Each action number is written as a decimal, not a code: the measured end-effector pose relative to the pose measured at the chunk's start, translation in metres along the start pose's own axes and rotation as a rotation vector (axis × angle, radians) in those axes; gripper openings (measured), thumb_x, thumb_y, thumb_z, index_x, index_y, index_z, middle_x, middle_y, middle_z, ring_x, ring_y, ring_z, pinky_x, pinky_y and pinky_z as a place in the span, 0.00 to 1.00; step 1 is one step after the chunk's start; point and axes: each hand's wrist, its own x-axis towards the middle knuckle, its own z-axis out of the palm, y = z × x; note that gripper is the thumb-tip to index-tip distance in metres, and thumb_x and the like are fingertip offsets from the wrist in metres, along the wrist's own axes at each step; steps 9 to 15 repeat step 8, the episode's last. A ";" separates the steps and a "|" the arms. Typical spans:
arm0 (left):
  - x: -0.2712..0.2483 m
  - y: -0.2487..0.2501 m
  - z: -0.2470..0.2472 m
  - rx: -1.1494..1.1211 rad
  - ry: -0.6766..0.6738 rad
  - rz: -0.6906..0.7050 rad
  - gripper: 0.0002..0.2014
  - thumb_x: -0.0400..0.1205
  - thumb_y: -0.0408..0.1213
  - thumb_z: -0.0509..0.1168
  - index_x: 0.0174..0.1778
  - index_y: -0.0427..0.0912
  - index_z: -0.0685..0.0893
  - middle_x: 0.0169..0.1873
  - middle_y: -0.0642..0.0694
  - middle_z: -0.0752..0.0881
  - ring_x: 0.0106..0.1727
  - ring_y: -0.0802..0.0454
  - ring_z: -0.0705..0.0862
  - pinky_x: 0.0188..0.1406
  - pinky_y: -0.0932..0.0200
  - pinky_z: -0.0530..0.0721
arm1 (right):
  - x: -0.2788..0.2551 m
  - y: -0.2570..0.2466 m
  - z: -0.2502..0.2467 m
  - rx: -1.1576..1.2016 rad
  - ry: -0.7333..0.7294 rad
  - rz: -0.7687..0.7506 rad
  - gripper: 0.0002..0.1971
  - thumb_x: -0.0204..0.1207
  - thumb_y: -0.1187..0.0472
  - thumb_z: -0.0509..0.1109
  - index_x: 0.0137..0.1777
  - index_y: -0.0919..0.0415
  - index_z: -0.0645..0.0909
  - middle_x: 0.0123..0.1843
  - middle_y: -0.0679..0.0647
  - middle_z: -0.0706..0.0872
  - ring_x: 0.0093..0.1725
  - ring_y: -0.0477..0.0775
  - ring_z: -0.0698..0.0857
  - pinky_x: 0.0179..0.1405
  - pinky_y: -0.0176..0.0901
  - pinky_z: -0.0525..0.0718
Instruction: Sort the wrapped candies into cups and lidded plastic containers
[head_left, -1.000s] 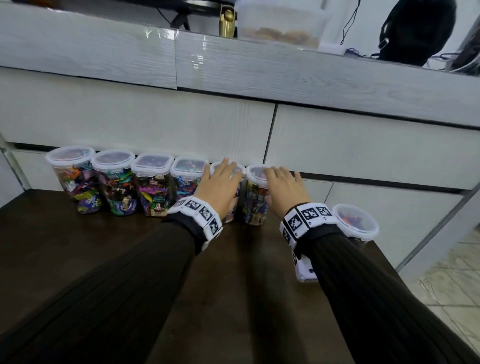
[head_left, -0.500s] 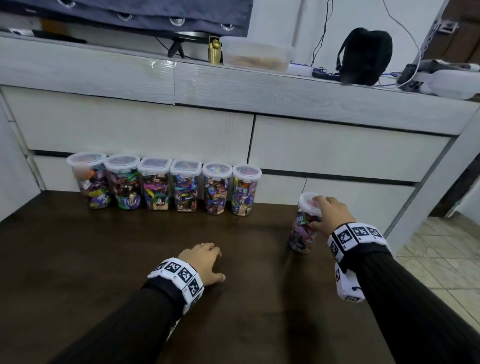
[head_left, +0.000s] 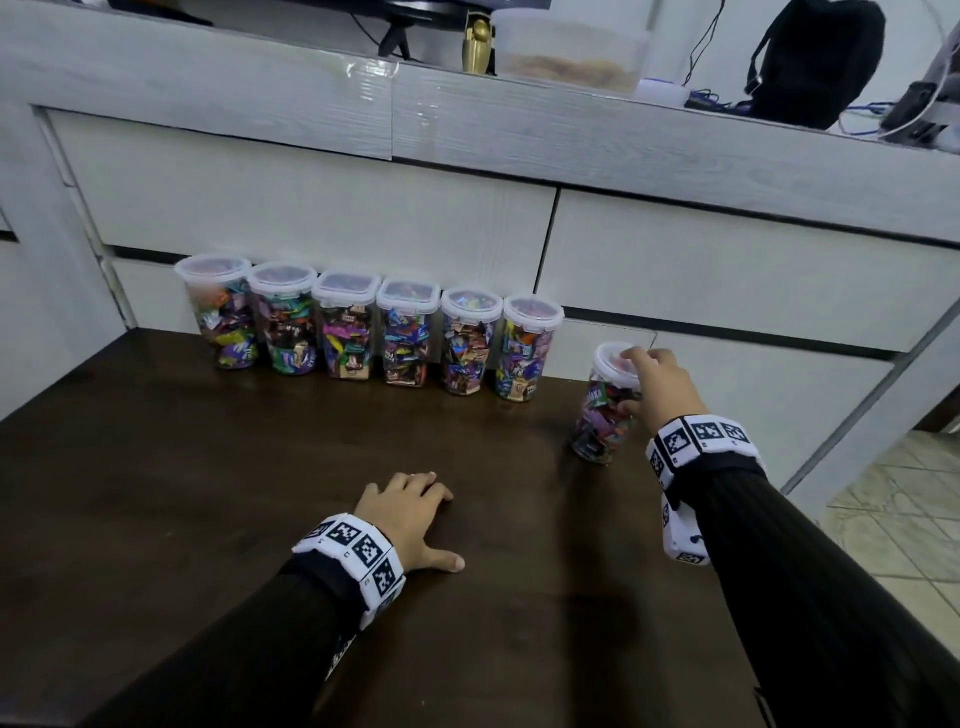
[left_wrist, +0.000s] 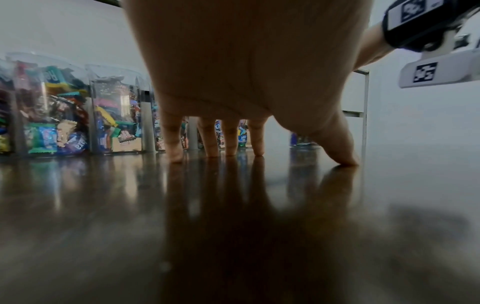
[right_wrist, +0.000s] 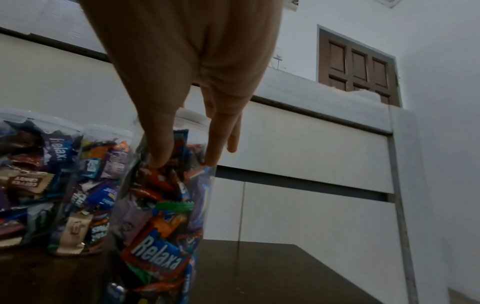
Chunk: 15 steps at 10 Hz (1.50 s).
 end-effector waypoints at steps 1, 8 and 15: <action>0.003 0.000 0.002 0.015 0.004 0.006 0.45 0.72 0.72 0.65 0.82 0.56 0.59 0.85 0.51 0.53 0.84 0.46 0.55 0.78 0.37 0.61 | 0.022 -0.019 0.011 -0.002 0.005 -0.014 0.30 0.71 0.73 0.73 0.72 0.59 0.70 0.72 0.67 0.70 0.66 0.73 0.75 0.64 0.62 0.78; 0.007 -0.002 0.008 -0.007 -0.016 0.048 0.45 0.75 0.70 0.63 0.83 0.54 0.55 0.86 0.49 0.48 0.86 0.45 0.49 0.79 0.34 0.59 | 0.098 -0.031 0.039 -0.017 -0.012 0.051 0.39 0.72 0.64 0.74 0.81 0.54 0.58 0.83 0.65 0.51 0.71 0.79 0.69 0.67 0.67 0.74; 0.007 -0.002 0.008 -0.007 -0.016 0.048 0.45 0.75 0.70 0.63 0.83 0.54 0.55 0.86 0.49 0.48 0.86 0.45 0.49 0.79 0.34 0.59 | 0.098 -0.031 0.039 -0.017 -0.012 0.051 0.39 0.72 0.64 0.74 0.81 0.54 0.58 0.83 0.65 0.51 0.71 0.79 0.69 0.67 0.67 0.74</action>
